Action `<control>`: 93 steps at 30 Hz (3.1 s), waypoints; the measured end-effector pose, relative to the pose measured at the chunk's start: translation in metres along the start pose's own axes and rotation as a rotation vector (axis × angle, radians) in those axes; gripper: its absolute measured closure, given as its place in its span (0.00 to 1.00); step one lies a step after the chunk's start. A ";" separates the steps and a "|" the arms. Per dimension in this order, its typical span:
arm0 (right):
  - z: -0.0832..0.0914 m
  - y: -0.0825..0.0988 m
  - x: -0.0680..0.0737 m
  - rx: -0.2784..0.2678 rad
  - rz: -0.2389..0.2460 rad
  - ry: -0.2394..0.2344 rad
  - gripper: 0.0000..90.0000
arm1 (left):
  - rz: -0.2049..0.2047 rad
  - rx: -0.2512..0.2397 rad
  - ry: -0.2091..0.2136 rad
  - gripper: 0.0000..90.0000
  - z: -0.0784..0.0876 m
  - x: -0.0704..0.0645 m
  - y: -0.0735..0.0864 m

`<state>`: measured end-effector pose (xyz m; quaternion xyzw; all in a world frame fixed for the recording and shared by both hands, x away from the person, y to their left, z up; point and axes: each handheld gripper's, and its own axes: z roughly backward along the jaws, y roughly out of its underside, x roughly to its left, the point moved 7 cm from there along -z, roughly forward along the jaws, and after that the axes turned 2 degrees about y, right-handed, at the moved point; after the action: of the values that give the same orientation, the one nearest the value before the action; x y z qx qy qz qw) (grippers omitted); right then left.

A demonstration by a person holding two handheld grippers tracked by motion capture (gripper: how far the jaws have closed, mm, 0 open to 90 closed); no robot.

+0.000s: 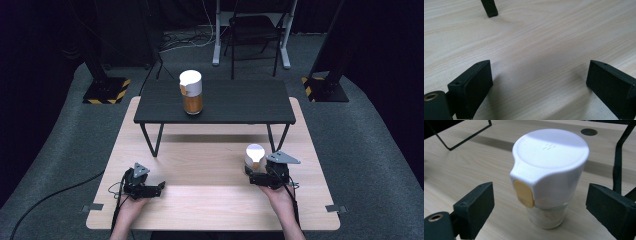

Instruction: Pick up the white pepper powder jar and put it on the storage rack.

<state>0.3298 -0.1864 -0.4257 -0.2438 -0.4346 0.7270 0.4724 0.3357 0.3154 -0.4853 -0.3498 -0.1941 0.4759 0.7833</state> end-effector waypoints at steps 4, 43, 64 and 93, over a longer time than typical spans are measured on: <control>-0.004 -0.004 0.001 0.004 0.004 0.016 0.09 | 0.003 -0.002 0.000 0.07 0.000 0.000 0.000; -0.040 -0.013 0.012 0.026 0.009 0.100 0.33 | -0.001 -0.003 0.006 0.07 -0.001 0.001 -0.001; -0.011 -0.033 0.007 0.002 0.049 0.043 0.33 | -0.001 -0.003 0.006 0.07 -0.002 0.001 -0.001; 0.029 -0.081 0.018 -0.020 0.136 -0.031 0.33 | 0.000 -0.003 0.006 0.07 -0.002 0.001 -0.001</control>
<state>0.3383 -0.1679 -0.3399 -0.2664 -0.4316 0.7566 0.4127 0.3380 0.3151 -0.4856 -0.3525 -0.1925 0.4744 0.7834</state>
